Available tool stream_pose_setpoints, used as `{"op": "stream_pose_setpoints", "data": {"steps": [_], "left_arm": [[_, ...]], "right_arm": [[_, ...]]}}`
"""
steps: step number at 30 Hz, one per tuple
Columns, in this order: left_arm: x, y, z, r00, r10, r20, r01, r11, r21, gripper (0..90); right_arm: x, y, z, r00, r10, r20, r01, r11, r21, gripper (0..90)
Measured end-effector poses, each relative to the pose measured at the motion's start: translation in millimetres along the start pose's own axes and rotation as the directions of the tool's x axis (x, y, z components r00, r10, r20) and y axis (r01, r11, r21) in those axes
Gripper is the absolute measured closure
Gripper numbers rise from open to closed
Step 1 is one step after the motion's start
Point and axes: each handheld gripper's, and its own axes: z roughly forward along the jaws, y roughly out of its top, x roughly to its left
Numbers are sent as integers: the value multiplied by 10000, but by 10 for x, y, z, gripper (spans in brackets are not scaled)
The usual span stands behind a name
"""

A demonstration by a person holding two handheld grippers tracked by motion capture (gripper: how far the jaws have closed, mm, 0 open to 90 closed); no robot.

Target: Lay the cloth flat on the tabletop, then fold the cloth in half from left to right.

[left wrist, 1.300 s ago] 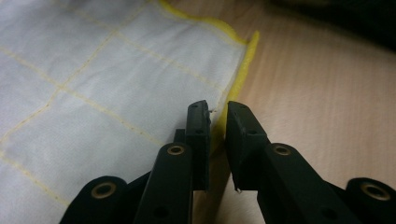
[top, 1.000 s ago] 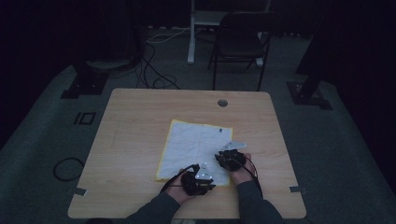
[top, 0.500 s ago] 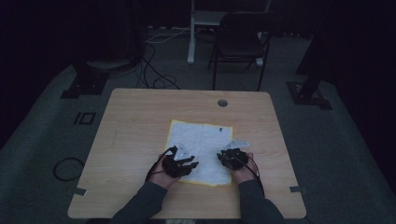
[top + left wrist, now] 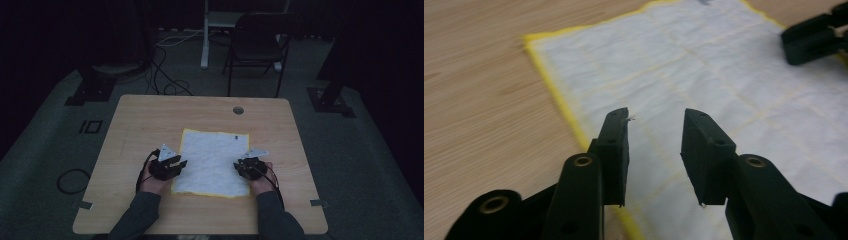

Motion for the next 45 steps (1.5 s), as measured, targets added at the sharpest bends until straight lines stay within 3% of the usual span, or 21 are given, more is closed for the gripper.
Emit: {"op": "stream_pose_setpoints", "data": {"steps": [8,16,22,39,45], "left_arm": [[155,-95,-10,9980,-554,-311,552,9985,-64,625],[198,-163,94,9969,-741,-279,749,9968,275,613],[226,-143,138,9929,-1071,-513,1093,9932,411,588],[187,-96,400,9912,-949,-922,1020,9919,759,544],[127,-83,440,9929,-583,-1034,665,9948,770,513]], "right_arm": [[6,-3,-2,10000,-23,81,23,10000,-8,666],[0,-9,-7,9999,40,96,-40,10000,-26,617],[-8,-14,-22,9998,117,141,-117,9999,0,574],[-21,-30,-34,9996,229,135,-229,9997,-1,554],[-13,-33,-36,9997,213,151,-213,9998,26,550]]}}
